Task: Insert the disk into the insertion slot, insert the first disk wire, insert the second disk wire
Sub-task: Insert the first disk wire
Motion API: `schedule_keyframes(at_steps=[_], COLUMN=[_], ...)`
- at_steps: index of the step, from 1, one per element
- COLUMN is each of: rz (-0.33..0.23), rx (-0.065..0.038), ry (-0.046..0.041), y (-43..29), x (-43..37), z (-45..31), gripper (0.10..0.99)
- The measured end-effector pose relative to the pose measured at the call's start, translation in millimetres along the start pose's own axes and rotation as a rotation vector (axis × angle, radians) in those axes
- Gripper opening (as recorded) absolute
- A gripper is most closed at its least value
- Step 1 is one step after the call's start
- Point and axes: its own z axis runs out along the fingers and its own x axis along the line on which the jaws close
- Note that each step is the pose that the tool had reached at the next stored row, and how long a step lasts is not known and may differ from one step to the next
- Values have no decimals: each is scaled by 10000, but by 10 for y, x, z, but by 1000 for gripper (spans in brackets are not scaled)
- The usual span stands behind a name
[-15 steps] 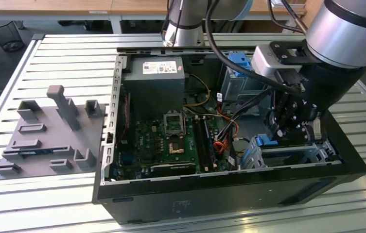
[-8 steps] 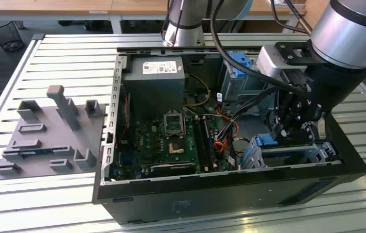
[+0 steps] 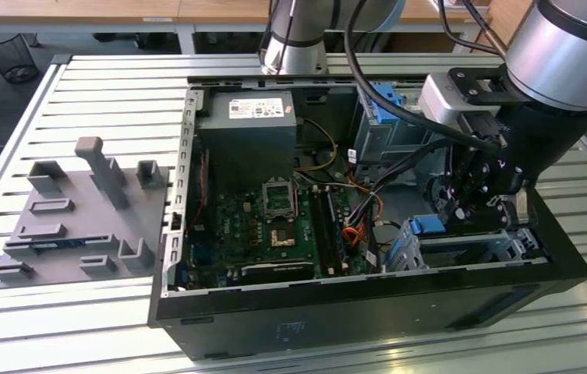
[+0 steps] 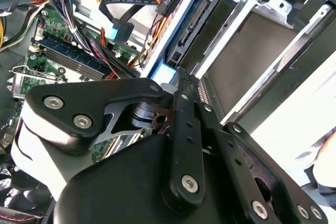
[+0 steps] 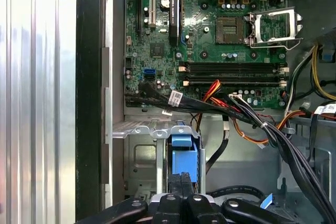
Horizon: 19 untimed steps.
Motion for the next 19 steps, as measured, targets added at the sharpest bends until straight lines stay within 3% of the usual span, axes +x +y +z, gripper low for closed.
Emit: schedule_keyframes(at_steps=[8,19], rz=[-1,0], rx=[-1,-1], ry=[0,0], y=[-115,-119], x=[-12,-26], z=[1,-110], gripper=[125,125])
